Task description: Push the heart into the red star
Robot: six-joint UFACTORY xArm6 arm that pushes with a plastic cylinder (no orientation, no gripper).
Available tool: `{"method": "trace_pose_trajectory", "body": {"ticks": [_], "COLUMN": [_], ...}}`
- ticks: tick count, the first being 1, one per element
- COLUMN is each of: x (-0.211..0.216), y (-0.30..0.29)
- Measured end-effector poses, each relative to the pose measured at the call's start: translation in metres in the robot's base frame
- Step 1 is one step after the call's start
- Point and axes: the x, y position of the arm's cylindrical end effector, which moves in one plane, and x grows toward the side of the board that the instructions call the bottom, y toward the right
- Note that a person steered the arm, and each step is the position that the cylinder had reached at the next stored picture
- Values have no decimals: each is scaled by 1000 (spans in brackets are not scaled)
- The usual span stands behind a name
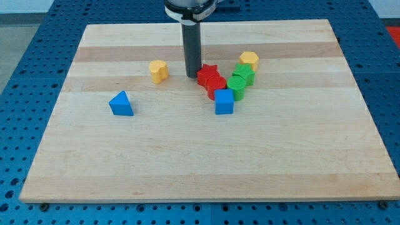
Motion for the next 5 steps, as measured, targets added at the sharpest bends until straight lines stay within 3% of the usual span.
{"method": "trace_pose_trajectory", "body": {"ticks": [5], "x": [30], "y": [-101]}}
